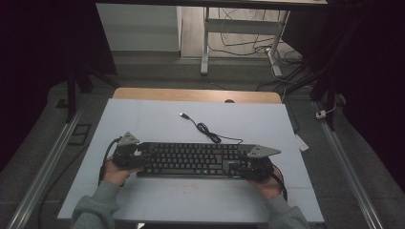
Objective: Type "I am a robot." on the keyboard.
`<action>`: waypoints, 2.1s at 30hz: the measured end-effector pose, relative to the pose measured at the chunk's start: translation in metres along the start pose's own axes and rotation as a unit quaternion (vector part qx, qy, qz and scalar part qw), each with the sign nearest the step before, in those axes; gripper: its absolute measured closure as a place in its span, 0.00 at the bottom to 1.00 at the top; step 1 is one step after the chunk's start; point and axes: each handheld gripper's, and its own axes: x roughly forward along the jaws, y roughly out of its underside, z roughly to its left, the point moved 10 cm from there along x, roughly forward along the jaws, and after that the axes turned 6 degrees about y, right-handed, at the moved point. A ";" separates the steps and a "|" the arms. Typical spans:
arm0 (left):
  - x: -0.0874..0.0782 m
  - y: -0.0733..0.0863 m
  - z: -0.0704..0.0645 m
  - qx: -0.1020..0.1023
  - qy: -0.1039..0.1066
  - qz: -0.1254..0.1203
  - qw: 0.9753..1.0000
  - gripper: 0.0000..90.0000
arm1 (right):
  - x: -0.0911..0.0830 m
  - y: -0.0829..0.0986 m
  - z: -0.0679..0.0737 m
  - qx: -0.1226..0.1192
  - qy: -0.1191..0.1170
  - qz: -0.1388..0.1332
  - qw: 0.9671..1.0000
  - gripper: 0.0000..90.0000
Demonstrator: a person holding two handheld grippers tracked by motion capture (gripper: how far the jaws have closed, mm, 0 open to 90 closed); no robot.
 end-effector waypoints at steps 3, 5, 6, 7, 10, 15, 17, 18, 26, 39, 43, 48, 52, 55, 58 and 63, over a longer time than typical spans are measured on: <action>0.001 -0.001 -0.004 0.003 0.005 0.001 1.000 0.49 | 0.000 0.000 0.000 0.000 0.000 0.000 1.000 0.53; 0.002 -0.001 -0.006 0.006 0.007 0.003 1.000 0.49 | 0.000 0.000 0.000 0.000 0.000 0.000 1.000 0.53; 0.002 -0.001 -0.007 0.009 0.009 0.003 1.000 0.49 | 0.000 0.000 0.000 0.000 0.000 0.000 1.000 0.53; 0.003 -0.001 -0.008 0.012 0.010 0.004 1.000 0.49 | 0.000 0.000 0.000 -0.001 0.001 0.000 1.000 0.53; 0.003 -0.002 -0.011 0.014 0.013 0.005 1.000 0.49 | 0.000 0.000 0.000 -0.001 0.001 0.001 1.000 0.53; 0.006 -0.002 -0.018 0.018 0.023 0.008 1.000 0.49 | 0.000 0.000 0.000 -0.002 0.001 0.002 1.000 0.53; 0.008 -0.002 -0.021 0.019 0.028 0.010 0.999 0.50 | 0.000 0.000 0.000 -0.002 0.002 0.002 1.000 0.53; 0.009 -0.002 -0.023 0.023 0.031 0.013 0.999 0.50 | 0.000 0.000 0.000 -0.002 0.002 0.002 1.000 0.53; 0.017 0.000 -0.041 0.043 0.050 0.026 0.997 0.50 | 0.000 0.000 0.000 -0.003 0.001 0.002 1.000 0.53; 0.025 0.005 -0.061 0.079 0.078 0.052 0.992 0.71 | 0.000 0.000 0.000 -0.003 0.002 0.001 1.000 0.53; 0.028 0.008 -0.065 0.086 0.084 0.062 0.991 0.83 | 0.000 0.000 0.001 -0.002 0.000 0.000 1.000 0.53; 0.035 0.014 -0.072 0.096 0.094 0.082 0.988 0.98 | 0.000 0.000 0.000 -0.003 0.001 0.001 1.000 0.53; 0.040 0.017 -0.075 0.101 0.094 0.092 0.986 0.98 | 0.000 0.000 0.001 -0.002 0.001 0.000 1.000 0.53; 0.043 0.020 -0.076 0.105 0.092 0.099 0.985 0.98 | 0.000 0.000 0.001 -0.003 0.001 0.000 1.000 0.53; 0.047 0.022 -0.075 0.106 0.088 0.104 0.985 0.98 | 0.000 0.000 0.000 -0.004 0.002 0.001 1.000 0.53; 0.051 0.024 -0.076 0.108 0.085 0.109 0.984 0.98 | 0.000 0.000 0.000 -0.004 0.002 0.002 1.000 0.53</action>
